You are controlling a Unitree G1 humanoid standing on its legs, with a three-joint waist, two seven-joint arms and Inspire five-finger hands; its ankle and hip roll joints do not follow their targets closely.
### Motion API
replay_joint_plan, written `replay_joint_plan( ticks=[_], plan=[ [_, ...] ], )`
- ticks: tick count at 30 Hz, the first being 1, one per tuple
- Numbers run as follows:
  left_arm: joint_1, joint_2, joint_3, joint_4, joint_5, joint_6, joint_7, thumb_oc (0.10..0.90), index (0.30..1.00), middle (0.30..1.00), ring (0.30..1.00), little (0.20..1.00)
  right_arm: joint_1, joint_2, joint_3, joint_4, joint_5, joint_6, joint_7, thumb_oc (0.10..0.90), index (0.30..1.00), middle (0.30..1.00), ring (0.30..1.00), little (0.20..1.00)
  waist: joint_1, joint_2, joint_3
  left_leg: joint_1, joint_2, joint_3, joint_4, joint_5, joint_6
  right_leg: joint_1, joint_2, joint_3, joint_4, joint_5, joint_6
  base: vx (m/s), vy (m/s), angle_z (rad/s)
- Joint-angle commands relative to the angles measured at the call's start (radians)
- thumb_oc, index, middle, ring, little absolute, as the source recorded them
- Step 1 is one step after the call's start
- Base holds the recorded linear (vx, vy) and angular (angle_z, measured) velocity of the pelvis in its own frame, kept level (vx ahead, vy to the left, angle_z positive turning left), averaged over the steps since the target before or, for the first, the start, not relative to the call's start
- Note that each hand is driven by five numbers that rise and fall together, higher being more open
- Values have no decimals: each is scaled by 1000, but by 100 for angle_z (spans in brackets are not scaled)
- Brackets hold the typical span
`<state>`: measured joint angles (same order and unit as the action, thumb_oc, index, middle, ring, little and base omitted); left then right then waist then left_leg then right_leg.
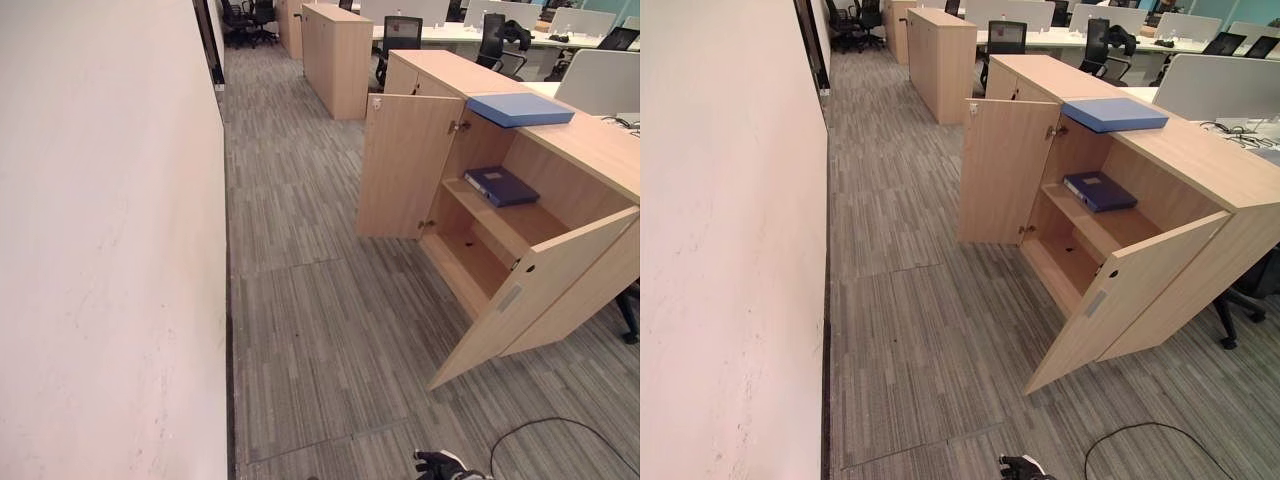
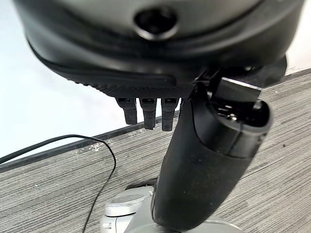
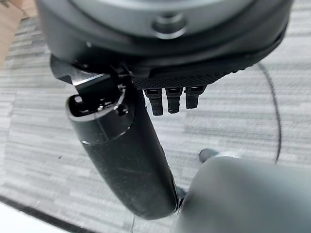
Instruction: Put the empty folder in the office cabinet
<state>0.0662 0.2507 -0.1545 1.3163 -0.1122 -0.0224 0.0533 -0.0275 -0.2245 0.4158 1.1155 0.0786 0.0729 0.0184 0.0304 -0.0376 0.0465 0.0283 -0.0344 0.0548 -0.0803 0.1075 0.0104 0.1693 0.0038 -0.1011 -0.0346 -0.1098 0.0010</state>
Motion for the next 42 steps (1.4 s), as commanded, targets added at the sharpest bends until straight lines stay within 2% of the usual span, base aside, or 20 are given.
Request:
replay_joint_plan(
  ticks=[1, 12, 23, 28, 29, 31, 33, 34, 35, 36, 37, 39, 42],
  plan=[
    [-52, -11, -6, 55, 12, -11, 3, 800, 900, 900, 900, 900, -57, -34, 15, -27, -37, -31, -27, 800, 900, 900, 900, 900, 11, 7, -9, 96, -42, -40, -7, -170, 11, -60, -11, -66, -53, 117, 73, 0, 0, 0],
    [-53, -19, -22, 54, 19, -14, 6, 800, 900, 900, 900, 900, -49, -29, 21, 32, -58, -26, -21, 800, 900, 900, 900, 900, 12, 11, -7, 95, -45, -50, -7, -169, 11, -59, -12, -73, -53, 115, 72, 0, 0, 0],
    [-64, -18, -28, 55, 4, -18, 5, 800, 900, 900, 900, 900, -1, -8, -24, 150, 14, -30, -4, 800, 900, 900, 900, 900, 2, 14, 3, 98, -43, -57, -7, -173, 11, -57, -8, -78, -53, 108, 66, 6, -8, 1],
    [-80, -11, -24, 53, -7, -20, 22, 800, 900, 900, 900, 900, 11, 2, -22, 179, 11, -29, 11, 800, 900, 900, 900, 900, 0, 1, 30, 97, -24, -54, -6, -169, 4, -69, -3, -90, -21, 93, 56, 11, -85, 9],
    [-95, -5, -19, 48, -25, -23, 36, 800, 900, 900, 900, 900, 1, 1, -28, 183, 15, -30, 7, 800, 900, 900, 900, 900, 3, -17, 57, 42, -14, -40, 101, -202, -13, -87, -9, -100, 22, 75, 45, -43, -111, 27],
    [-107, -2, -15, 35, -42, -28, 48, 800, 900, 900, 900, 900, -9, -1, -32, 182, 20, -29, 2, 800, 900, 900, 900, 900, 9, -33, 88, -45, -10, -10, 262, -226, -38, -90, -18, -117, 50, 56, 31, -79, -130, 28],
    [-118, 0, -9, 23, -54, -32, 63, 800, 900, 900, 900, 900, -24, -8, -33, 187, 19, -28, -6, 800, 900, 900, 900, 900, 22, -42, 119, -157, 12, 5, 458, -197, -52, -89, -17, -130, 62, 45, 13, -44, -101, 35],
    [-118, 0, -9, 23, -54, -32, 63, 800, 900, 900, 900, 900, -24, -8, -33, 187, 19, -29, -6, 800, 900, 900, 900, 900, 21, -41, 117, -163, 14, 3, 466, -200, -53, -92, -15, -132, 63, 45, 13, 18, -107, 28],
    [-122, 1, -6, 10, -58, -38, 78, 800, 900, 900, 900, 900, -37, -20, -35, 200, 9, -22, -18, 800, 900, 900, 900, 900, 36, -40, 136, -249, 37, 7, 577, -131, -51, -80, -4, -147, 52, 33, 1, 27, -85, 13],
    [-121, 3, -3, 6, -60, -38, 81, 800, 900, 900, 900, 900, -38, -23, -34, 204, 3, -21, -20, 800, 900, 900, 900, 900, 43, -41, 139, -284, 39, 6, 584, -119, -44, -76, -4, -148, 47, 30, 0, 29, -84, 4],
    [-121, 3, -3, 6, -60, -38, 81, 800, 900, 900, 900, 900, -38, -23, -34, 204, 3, -21, -20, 800, 900, 900, 900, 900, 42, -41, 138, -287, 39, 5, 586, -120, -44, -78, -4, -148, 47, 30, 0, 137, 0, 7],
    [-109, 6, 8, 15, -61, -40, 89, 800, 900, 900, 900, 900, -43, -36, -39, 210, -2, -25, -27, 800, 900, 900, 900, 900, 63, -46, 129, -329, 38, 8, 447, -126, -29, -54, -9, -144, 30, 11, 11, 250, 60, -1],
    [-92, 6, 15, 29, -60, -36, 90, 800, 900, 900, 900, 900, -41, -44, -42, 215, -15, -26, -36, 800, 900, 900, 900, 900, 77, -26, 120, -323, 76, 11, 199, 4, -56, -14, 2, -132, 19, -15, 17, 242, 105, -2]
  ],
)
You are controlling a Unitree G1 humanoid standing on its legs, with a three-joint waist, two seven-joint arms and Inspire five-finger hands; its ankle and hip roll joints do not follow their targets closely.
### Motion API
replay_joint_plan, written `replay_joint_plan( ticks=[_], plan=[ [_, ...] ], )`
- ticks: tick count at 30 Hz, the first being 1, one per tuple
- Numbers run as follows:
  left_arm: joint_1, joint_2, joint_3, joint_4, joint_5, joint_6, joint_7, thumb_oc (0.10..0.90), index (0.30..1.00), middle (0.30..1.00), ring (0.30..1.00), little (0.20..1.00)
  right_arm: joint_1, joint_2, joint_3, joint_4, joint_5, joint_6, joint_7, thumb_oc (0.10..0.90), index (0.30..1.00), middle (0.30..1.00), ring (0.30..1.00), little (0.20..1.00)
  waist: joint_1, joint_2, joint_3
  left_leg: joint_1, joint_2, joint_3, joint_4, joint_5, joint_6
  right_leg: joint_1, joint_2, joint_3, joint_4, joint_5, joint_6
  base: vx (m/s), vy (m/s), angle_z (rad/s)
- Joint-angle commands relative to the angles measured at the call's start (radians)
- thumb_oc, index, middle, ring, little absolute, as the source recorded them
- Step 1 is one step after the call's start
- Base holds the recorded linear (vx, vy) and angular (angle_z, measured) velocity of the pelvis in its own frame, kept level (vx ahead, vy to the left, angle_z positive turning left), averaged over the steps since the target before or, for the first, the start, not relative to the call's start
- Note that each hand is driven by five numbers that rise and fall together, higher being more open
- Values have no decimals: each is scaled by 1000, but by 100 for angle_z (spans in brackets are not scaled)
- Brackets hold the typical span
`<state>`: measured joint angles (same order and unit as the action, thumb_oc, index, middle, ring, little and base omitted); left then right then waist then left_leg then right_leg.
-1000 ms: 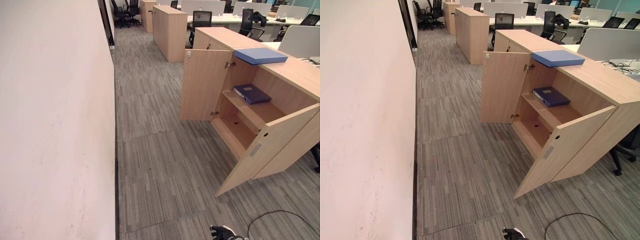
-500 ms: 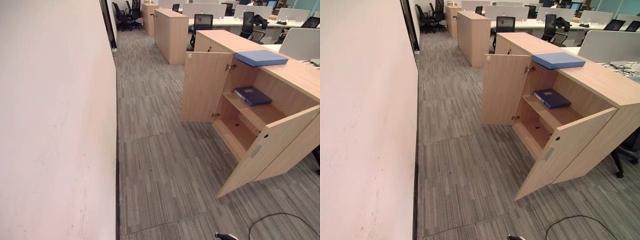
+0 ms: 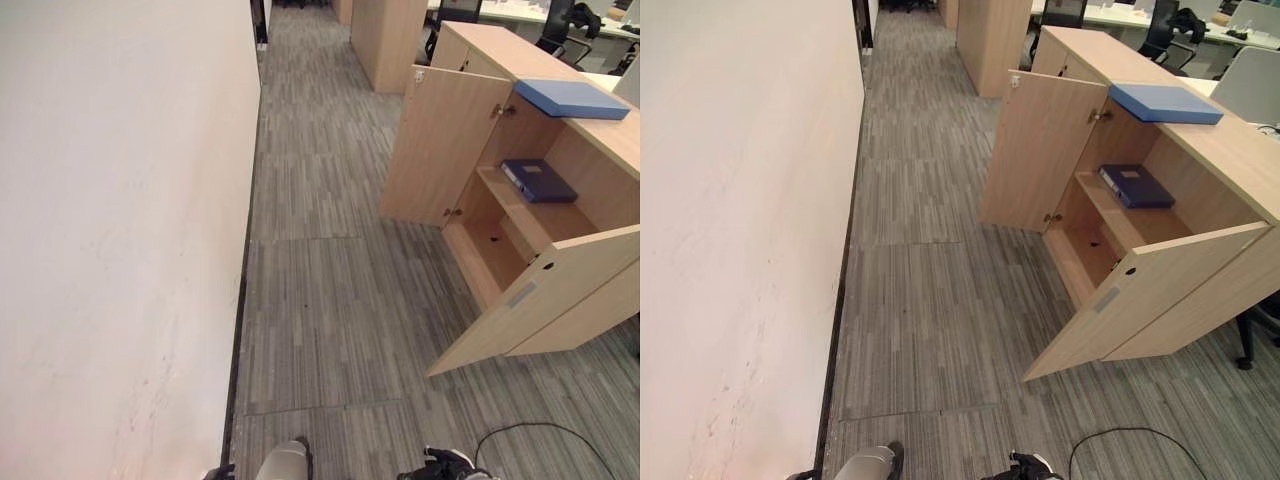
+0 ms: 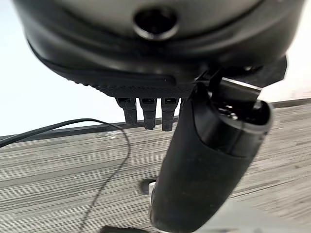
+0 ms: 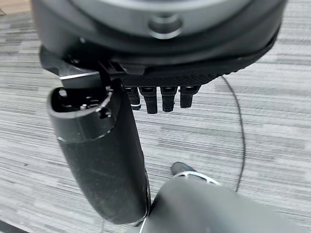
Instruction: Put the empty folder in the office cabinet
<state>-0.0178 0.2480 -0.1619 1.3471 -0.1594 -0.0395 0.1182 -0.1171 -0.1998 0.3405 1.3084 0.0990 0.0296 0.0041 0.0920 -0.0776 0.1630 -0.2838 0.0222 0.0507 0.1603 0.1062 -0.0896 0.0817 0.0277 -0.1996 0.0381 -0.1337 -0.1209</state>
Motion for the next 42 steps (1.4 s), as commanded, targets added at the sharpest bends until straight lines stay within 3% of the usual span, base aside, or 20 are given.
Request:
replay_joint_plan(
  ticks=[1, 3, 5, 8, 14, 15, 18, 20, 22, 23, 25, 28, 29, 30, 31, 32, 33, 34, 39, 42],
  plan=[
    [-8, 9, 22, -2, -13, -19, 25, 800, 900, 900, 900, 900, 48, -69, 33, 22, -35, 17, -21, 800, 900, 900, 900, 900, 15, 14, 4, -9, 20, 15, -43, 5, 44, 74, -22, -34, -54, 9, 139, 207, 90, 2],
    [1, 10, 32, 8, -16, -18, 22, 800, 900, 900, 900, 900, 53, -68, 27, 33, -39, 15, -25, 800, 900, 900, 900, 900, 34, 27, 4, -30, 39, 22, -223, 53, 26, 128, -15, -9, -61, -17, 145, 376, 183, 1],
    [12, 10, 50, 21, -20, -17, 20, 800, 900, 900, 900, 900, 56, -62, 21, 40, -46, 15, -22, 800, 900, 900, 900, 900, 44, 33, -8, -25, 46, 14, -248, 60, 18, 154, -13, 18, -60, -31, 150, 392, 209, -27],
    [26, 11, 65, 31, -17, -15, 20, 800, 900, 900, 900, 900, 72, -46, 7, 64, -58, 19, -20, 800, 900, 900, 900, 900, 47, 36, -38, 2, 55, 32, -248, 127, 11, 169, -29, 31, -55, -49, 161, 344, 242, -54],
    [29, 34, 90, 30, -28, -16, 14, 800, 900, 900, 900, 900, 92, -31, -35, 79, -23, 20, -4, 800, 900, 900, 900, 900, 44, 7, -92, 73, -9, 68, -248, 63, 71, 137, -129, 44, 51, 8, 231, 318, 302, -36],
    [21, 43, 98, 18, -39, -18, 16, 800, 900, 900, 900, 900, 99, -34, -48, 69, -12, 17, -1, 800, 900, 900, 900, 900, 39, -1, -106, 125, -59, 88, -248, 13, 108, 93, -197, 37, 188, 101, 274, 270, 375, -23],
    [14, 56, 100, -14, -49, -19, 18, 800, 900, 900, 900, 900, 96, -44, -54, 35, -4, 18, 0, 800, 900, 900, 900, 900, 20, 14, -88, 208, -124, 78, -248, -45, 157, 6, -277, 23, 459, 272, 267, 255, 410, -30],
    [12, 64, 96, -31, -53, -18, 19, 800, 900, 900, 900, 900, 98, -51, -55, 5, 4, 17, -4, 800, 900, 900, 900, 900, 6, 27, -78, 258, -155, 69, -248, -79, 181, -20, -320, -7, 588, 330, 255, 254, 340, 14],
    [12, 67, 95, -31, -54, -15, 18, 800, 900, 900, 900, 900, 100, -50, -53, -9, 1, 16, -6, 800, 900, 900, 900, 900, 2, 27, -69, 287, -166, 66, -248, -98, 191, -51, -348, -23, 662, 328, 253, 227, 202, 24],
    [18, 68, 94, -25, -47, -12, 18, 800, 900, 900, 900, 900, 96, -54, -43, -33, -3, 11, -8, 800, 900, 900, 900, 900, -2, 27, -56, 333, -175, 60, -248, -137, 194, -87, -383, -74, 685, 292, 267, 269, 163, 17],
    [16, 39, 62, -8, -28, -10, 23, 800, 900, 900, 900, 900, 25, -16, -42, 7, 3, 13, -41, 800, 900, 900, 900, 900, 6, 71, -45, 371, -164, 41, -248, -150, 198, -148, -394, -155, 698, 244, 261, 328, 165, 23],
    [45, 5, 47, 23, -26, -4, 13, 800, 900, 900, 900, 900, -17, -17, -61, 12, 14, 20, -51, 800, 900, 900, 900, 900, -6, 121, -17, 415, -145, 45, -248, -170, 188, -221, -389, -227, 558, 243, 273, 169, 55, 34],
    [45, 4, 47, 23, -26, -4, 13, 800, 900, 900, 900, 900, -17, -18, -61, 11, 14, 21, -51, 800, 900, 900, 900, 900, -6, 125, -17, 416, -142, 46, -248, -171, 187, -217, -384, -228, 552, 246, 272, 148, -79, 33],
    [54, -1, 63, 34, -19, -3, 18, 800, 900, 900, 900, 900, -5, -24, -59, -23, 17, 10, -68, 800, 900, 900, 900, 900, -24, 126, 5, 437, -125, 61, -248, -183, 170, -256, -363, -239, 379, 273, 284, 103, -82, -10],
    [54, -1, 63, 35, -18, -4, 18, 800, 900, 900, 900, 900, -4, -24, -59, -24, 17, 10, -68, 800, 900, 900, 900, 900, -23, 129, 6, 438, -121, 62, -248, -184, 169, -252, -357, -241, 371, 277, 282, 159, -135, -37],
    [57, 0, 73, 37, -16, -3, 19, 800, 900, 900, 900, 900, 5, -29, -63, -41, 22, 10, -70, 800, 900, 900, 900, 900, -31, 124, 13, 448, -114, 67, -248, -191, 160, -267, -337, -232, 277, 301, 292, 250, -206, -34],
    [73, 21, 108, 48, -2, 0, 23, 800, 900, 900, 900, 900, 28, -87, -95, -130, 58, 13, -31, 800, 900, 900, 900, 900, -47, 94, 22, 473, -104, 69, -248, -207, 133, -283, -292, -202, 82, 353, 317, 291, -300, -40],
    [70, 40, 131, 45, -2, -4, 19, 800, 900, 900, 900, 900, 44, -115, -104, -220, 50, 10, -49, 800, 900, 900, 900, 900, -56, 65, 29, 475, -106, 75, -248, -205, 124, -293, -284, -196, -11, 387, 315, 235, -247, -26],
    [63, 64, 182, 44, 21, -7, 53, 800, 900, 900, 900, 900, 150, -93, -93, -375, 10, 12, -39, 800, 900, 900, 900, 900, -67, 16, 21, 526, -93, 40, -248, -274, 93, -290, -257, -186, -125, 406, 329, 363, -233, 1],
    [54, 41, 151, 45, 15, -11, 56, 800, 900, 900, 900, 900, 106, -62, -80, -221, 18, 15, -53, 800, 900, 900, 900, 900, -67, 31, -2, 560, -52, 16, -248, -306, 82, -256, -242, -226, -121, 407, 317, 522, -265, 41]
  ],
)
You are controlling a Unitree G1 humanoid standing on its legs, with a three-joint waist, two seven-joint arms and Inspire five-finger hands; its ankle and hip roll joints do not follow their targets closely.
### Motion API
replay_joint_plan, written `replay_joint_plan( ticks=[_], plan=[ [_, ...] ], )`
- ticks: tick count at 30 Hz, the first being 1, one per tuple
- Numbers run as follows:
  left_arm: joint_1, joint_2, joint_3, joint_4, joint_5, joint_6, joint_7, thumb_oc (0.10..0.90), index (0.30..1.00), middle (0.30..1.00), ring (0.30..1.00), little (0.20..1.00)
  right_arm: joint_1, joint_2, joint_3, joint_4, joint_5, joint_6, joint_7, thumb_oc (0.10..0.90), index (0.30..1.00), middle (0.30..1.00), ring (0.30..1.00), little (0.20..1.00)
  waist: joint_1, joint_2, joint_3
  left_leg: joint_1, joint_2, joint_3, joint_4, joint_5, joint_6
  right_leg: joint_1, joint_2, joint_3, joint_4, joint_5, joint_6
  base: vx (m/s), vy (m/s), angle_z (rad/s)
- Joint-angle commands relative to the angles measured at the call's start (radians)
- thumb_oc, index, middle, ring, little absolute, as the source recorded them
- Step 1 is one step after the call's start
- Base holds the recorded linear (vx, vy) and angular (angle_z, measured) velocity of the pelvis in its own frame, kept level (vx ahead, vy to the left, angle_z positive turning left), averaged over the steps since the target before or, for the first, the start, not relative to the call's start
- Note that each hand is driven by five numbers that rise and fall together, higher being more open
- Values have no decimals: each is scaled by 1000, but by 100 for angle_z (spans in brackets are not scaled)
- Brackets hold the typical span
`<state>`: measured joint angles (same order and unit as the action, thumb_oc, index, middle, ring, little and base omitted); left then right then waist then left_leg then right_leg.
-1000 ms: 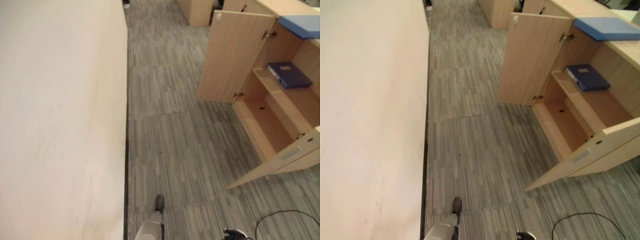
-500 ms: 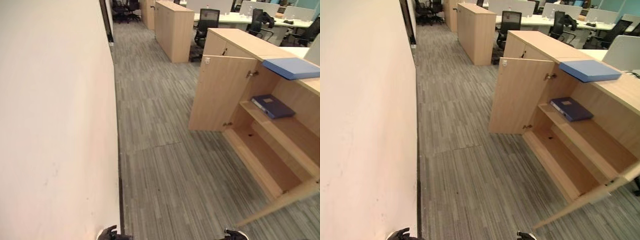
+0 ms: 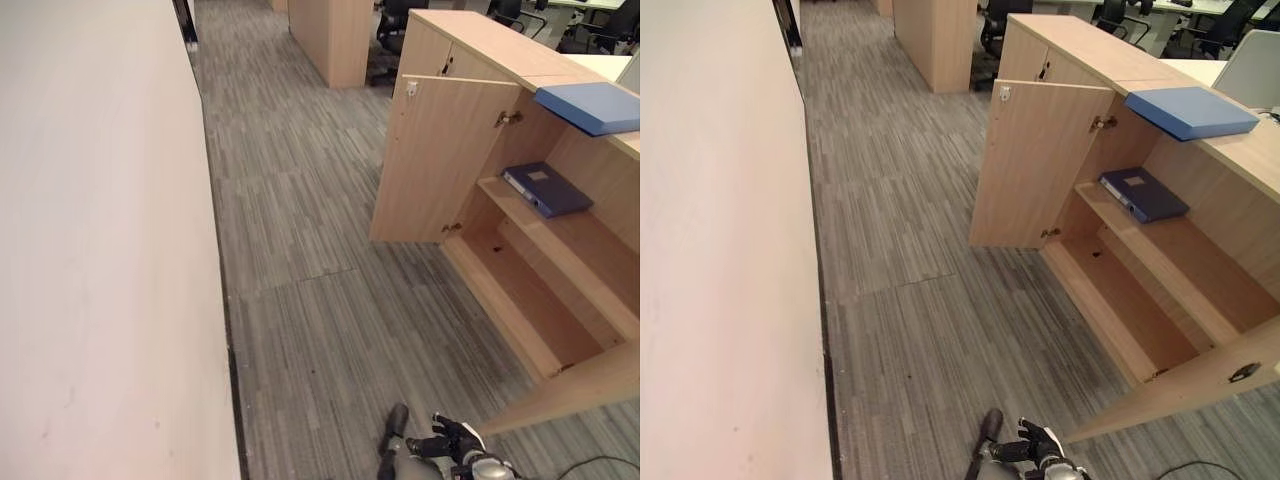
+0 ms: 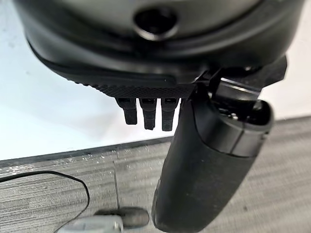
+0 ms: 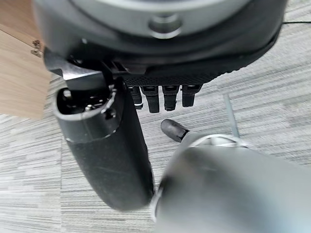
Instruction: Put the empty folder in the office cabinet
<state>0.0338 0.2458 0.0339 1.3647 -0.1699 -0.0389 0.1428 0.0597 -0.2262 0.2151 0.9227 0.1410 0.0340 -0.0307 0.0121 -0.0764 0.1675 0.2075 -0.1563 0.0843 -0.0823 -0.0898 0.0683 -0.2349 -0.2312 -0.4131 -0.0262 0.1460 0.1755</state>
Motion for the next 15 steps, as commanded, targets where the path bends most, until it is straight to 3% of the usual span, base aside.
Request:
replay_joint_plan(
  ticks=[1, 2, 3, 5, 6, 9, 10, 13, 15],
  plan=[
    [3, 30, -64, 31, 23, -11, 30, 800, 900, 900, 900, 900, -95, -22, 42, 258, -11, 14, -21, 800, 900, 900, 900, 900, 15, 60, -22, 89, 164, -23, -5, -131, -88, 61, 41, -12, -30, 98, 21, 336, -158, 42],
    [1, 30, -64, 31, 23, -12, 30, 800, 900, 900, 900, 900, -97, -23, 41, 261, -10, 12, -21, 800, 900, 900, 900, 900, 12, 49, -21, 80, 151, -24, -5, -119, -85, 54, 26, -19, -30, 106, 12, 521, -217, 40],
    [-9, 10, -93, 28, 8, -16, 20, 800, 900, 900, 900, 900, -117, -22, 20, 350, 18, 9, -21, 800, 900, 900, 900, 900, 10, 89, -34, 100, 215, -12, -5, -122, -109, 57, 59, -23, 15, 37, -6, 419, -219, 33],
    [-17, 4, -105, 26, -2, -18, 19, 800, 900, 900, 900, 900, -125, -27, 7, 379, 32, 5, -22, 800, 900, 900, 900, 900, 4, 97, -36, 92, 241, -2, 13, -115, -127, 51, 64, -29, 38, 12, -16, 394, -227, 39],
    [-38, -1, -128, 6, -17, -24, 16, 800, 900, 900, 900, 900, -135, -42, -15, 420, 53, -1, -29, 800, 900, 900, 900, 900, -6, 105, -41, 63, 292, 19, 72, -72, -158, 54, 79, -43, 65, -34, -39, 282, -247, 55],
    [-60, -2, -170, -46, -24, -37, 22, 800, 900, 900, 900, 900, -143, -65, -14, 454, 53, -7, -44, 800, 900, 900, 900, 900, -11, 102, -44, 30, 354, 53, 176, 25, -193, 87, 115, -69, 64, -84, -73, 299, -277, 41],
    [-60, -3, -170, -47, -24, -37, 22, 800, 900, 900, 900, 900, -144, -65, -14, 454, 53, -7, -44, 800, 900, 900, 900, 900, -11, 103, -43, 31, 355, 52, 176, 25, -194, 88, 116, -70, 64, -85, -73, 264, -230, 14],
    [-62, -3, -185, -87, -37, -46, 31, 800, 900, 900, 900, 900, -147, -77, -12, 462, 60, -11, -54, 800, 900, 900, 900, 900, -8, 100, -42, 8, 402, 71, 295, 137, -200, 148, 177, -58, 46, -143, -117, 226, -217, -15],
    [-60, -1, -179, -94, -48, -47, 35, 800, 900, 900, 900, 900, -145, -79, -14, 463, 65, -11, -57, 800, 900, 900, 900, 900, -5, 96, -44, -9, 414, 64, 338, 163, -195, 164, 195, -47, 35, -157, -130, 162, -183, -25]
  ],
)
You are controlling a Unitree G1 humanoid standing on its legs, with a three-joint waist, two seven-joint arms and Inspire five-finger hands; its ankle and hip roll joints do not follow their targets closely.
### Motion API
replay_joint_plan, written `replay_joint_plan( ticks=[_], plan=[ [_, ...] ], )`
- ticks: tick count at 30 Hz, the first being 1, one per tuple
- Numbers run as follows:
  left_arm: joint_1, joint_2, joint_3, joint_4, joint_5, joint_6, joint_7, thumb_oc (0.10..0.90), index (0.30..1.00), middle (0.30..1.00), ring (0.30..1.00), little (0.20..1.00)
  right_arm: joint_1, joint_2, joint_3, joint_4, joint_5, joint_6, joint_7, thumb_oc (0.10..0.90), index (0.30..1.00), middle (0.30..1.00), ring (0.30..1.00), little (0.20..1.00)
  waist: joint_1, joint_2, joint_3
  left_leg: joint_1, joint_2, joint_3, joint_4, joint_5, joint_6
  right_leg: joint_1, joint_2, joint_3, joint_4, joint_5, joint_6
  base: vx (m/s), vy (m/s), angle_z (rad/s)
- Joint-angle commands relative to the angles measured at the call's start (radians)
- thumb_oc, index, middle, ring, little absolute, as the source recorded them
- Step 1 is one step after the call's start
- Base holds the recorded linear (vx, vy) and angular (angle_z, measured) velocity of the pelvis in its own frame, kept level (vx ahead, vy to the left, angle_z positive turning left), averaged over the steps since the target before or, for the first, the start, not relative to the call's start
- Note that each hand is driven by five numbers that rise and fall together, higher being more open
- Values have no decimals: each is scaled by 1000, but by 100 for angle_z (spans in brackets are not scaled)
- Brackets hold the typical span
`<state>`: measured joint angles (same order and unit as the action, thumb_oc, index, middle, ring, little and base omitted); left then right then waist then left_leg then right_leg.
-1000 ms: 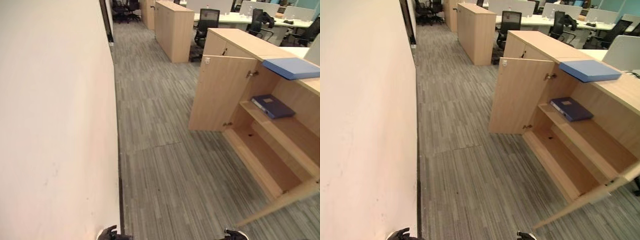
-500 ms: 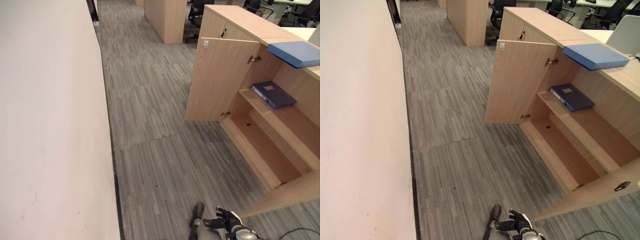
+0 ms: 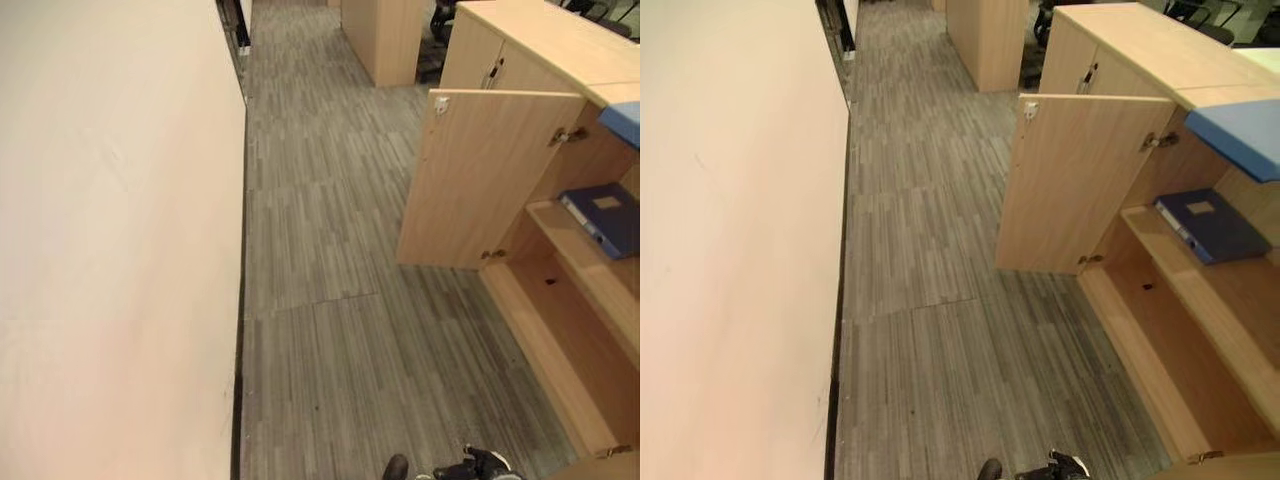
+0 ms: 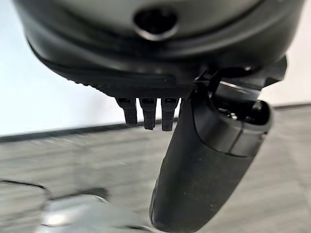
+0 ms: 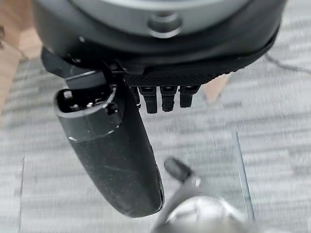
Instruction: Put the empty folder in the office cabinet
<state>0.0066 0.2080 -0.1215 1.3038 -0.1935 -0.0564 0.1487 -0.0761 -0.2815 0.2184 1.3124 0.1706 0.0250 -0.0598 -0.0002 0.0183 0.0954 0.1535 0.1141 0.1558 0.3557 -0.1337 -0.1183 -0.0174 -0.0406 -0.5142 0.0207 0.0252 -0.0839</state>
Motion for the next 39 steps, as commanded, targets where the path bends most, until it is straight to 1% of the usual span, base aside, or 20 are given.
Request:
replay_joint_plan(
  ticks=[1, 4, 5, 6, 7, 8, 10, 11, 13, 17, 19, 20, 24, 28, 32, 34, 36, 37, 38, 39],
  plan=[
    [-28, 39, -3, -40, -59, -32, 36, 800, 900, 900, 900, 900, -2, -25, -21, 77, 45, -3, -30, 800, 900, 900, 900, 900, 10, -14, 29, 14, 157, -27, 5, 257, 9, -21, 40, 96, -31, -56, 99, 193, -218, -24],
    [-28, 41, 19, -39, -91, -33, 48, 800, 900, 900, 900, 900, 2, -24, -21, 81, 48, -1, -33, 800, 900, 900, 900, 900, 21, -32, 41, -43, 133, -60, 97, 249, 34, 16, 52, 132, -42, -74, 80, 182, -168, -30],
    [-27, 40, 28, -30, -101, -34, 52, 800, 900, 900, 900, 900, 4, -19, -11, 93, 36, 5, -32, 800, 900, 900, 900, 900, 32, -55, 50, -111, 109, -60, 116, 189, 58, 49, 47, 150, -54, -82, 76, 77, -48, -33],
    [-27, 40, 29, -29, -101, -34, 52, 800, 900, 900, 900, 900, 4, -18, -11, 93, 36, 4, -32, 800, 900, 900, 900, 900, 32, -54, 50, -112, 109, -60, 119, 187, 58, 49, 47, 150, -54, -82, 77, 149, -62, -32],
    [-23, 40, 36, -23, -105, -35, 51, 800, 900, 900, 900, 900, 9, -18, -9, 107, 23, 7, -32, 800, 900, 900, 900, 900, 48, -79, 59, -177, 85, -48, 78, 104, 78, 80, 34, 161, -71, -81, 86, 72, -6, -24],
    [-23, 40, 36, -22, -105, -36, 51, 800, 900, 900, 900, 900, 9, -18, -9, 107, 23, 7, -32, 800, 900, 900, 900, 900, 49, -79, 59, -175, 84, -46, 78, 103, 79, 81, 34, 162, -71, -81, 86, 118, 0, -37],
    [-17, 41, 50, -11, -126, -39, 55, 800, 900, 900, 900, 900, 10, -21, -12, 119, 16, 7, -35, 800, 900, 900, 900, 900, 68, -102, 79, -289, 36, -56, -10, 76, 69, 118, 17, 188, -82, -80, 97, 91, 36, -41],
    [-17, 41, 57, -6, -131, -40, 58, 800, 900, 900, 900, 900, 9, -21, -14, 120, 17, 7, -36, 800, 900, 900, 900, 900, 76, -101, 84, -324, 12, -71, -73, 106, 62, 135, 22, 201, -89, -79, 100, 68, 69, -24],
    [-14, 41, 68, 2, -141, -40, 59, 800, 900, 900, 900, 900, 8, -19, -10, 117, 13, 5, -36, 800, 900, 900, 900, 900, 91, -84, 88, -357, -32, -117, -249, 235, 55, 155, 39, 215, -92, -73, 98, 125, 90, -31],
    [-17, 36, 85, 28, -165, -42, 66, 800, 900, 900, 900, 900, 11, -9, -1, 112, 6, -2, -44, 800, 900, 900, 900, 900, 114, -56, 90, -432, -81, -198, -439, 322, 28, 205, 74, 279, -84, -105, 93, 199, 71, -51],
    [-14, 37, 90, 36, -169, -42, 69, 800, 900, 900, 900, 900, 17, -5, 3, 112, 1, 0, -42, 800, 900, 900, 900, 900, 118, -52, 90, -441, -83, -205, -443, 332, 24, 217, 83, 295, -79, -116, 90, 252, 86, -91],
    [1, 37, 109, 49, -171, -36, 65, 800, 900, 900, 900, 900, 27, 8, 10, 117, -9, 5, -29, 800, 900, 900, 900, 900, 128, -50, 77, -420, -84, -219, -443, 321, 33, 239, 94, 337, -72, -135, 94, 359, 145, -100],
    [25, 38, 126, 61, -164, -33, 62, 800, 900, 900, 900, 900, 61, 21, 10, 136, -36, 11, -14, 800, 900, 900, 900, 900, 132, -46, 45, -363, -91, -295, -443, 366, 37, 265, 83, 391, -49, -177, 95, 265, 143, -76],
    [33, 43, 128, 65, -152, -28, 56, 800, 900, 900, 900, 900, 74, 27, -5, 146, -38, 17, -6, 800, 900, 900, 900, 900, 129, -55, 22, -329, -103, -254, -443, 345, 63, 274, 43, 405, -24, -197, 117, 337, 243, -31],
    [39, 50, 148, 60, -154, -29, 51, 800, 900, 900, 900, 900, 76, 31, -29, 147, -27, 19, 4, 800, 900, 900, 900, 900, 114, -62, -25, -268, -154, -196, -443, 266, 120, 235, -35, 424, 57, -173, 181, 264, 260, -48],
    [37, 51, 149, 52, -158, -30, 52, 800, 900, 900, 900, 900, 73, 32, -34, 142, -24, 19, 2, 800, 900, 900, 900, 900, 111, -61, -30, -258, -168, -186, -443, 250, 133, 220, -50, 425, 83, -164, 192, 226, 263, -38],
    [34, 50, 173, 35, -203, -34, 54, 800, 900, 900, 900, 900, 64, 35, -45, 127, -16, 18, 0, 800, 900, 900, 900, 900, 101, -51, -39, -219, -203, -175, -443, 209, 161, 165, -93, 423, 199, -116, 219, 178, 235, -30],
    [34, 50, 173, 35, -203, -34, 54, 800, 900, 900, 900, 900, 64, 35, -45, 127, -16, 18, 0, 800, 900, 900, 900, 900, 101, -52, -39, -219, -204, -174, -443, 209, 161, 164, -94, 424, 201, -118, 220, 156, 245, -25],
    [31, 48, 219, 30, -286, -38, 60, 800, 900, 900, 900, 900, 58, 33, -49, 111, -18, 19, -4, 800, 900, 900, 900, 900, 97, -43, -36, -183, -229, -173, -443, 178, 181, 116, -136, 405, 333, -46, 226, 102, 171, -16],
    [31, 48, 220, 30, -286, -38, 60, 800, 900, 900, 900, 900, 58, 33, -49, 111, -18, 19, -4, 800, 900, 900, 900, 900, 98, -44, -36, -183, -231, -172, -443, 178, 181, 114, -137, 407, 338, -49, 227, 148, 258, -27]
  ],
)
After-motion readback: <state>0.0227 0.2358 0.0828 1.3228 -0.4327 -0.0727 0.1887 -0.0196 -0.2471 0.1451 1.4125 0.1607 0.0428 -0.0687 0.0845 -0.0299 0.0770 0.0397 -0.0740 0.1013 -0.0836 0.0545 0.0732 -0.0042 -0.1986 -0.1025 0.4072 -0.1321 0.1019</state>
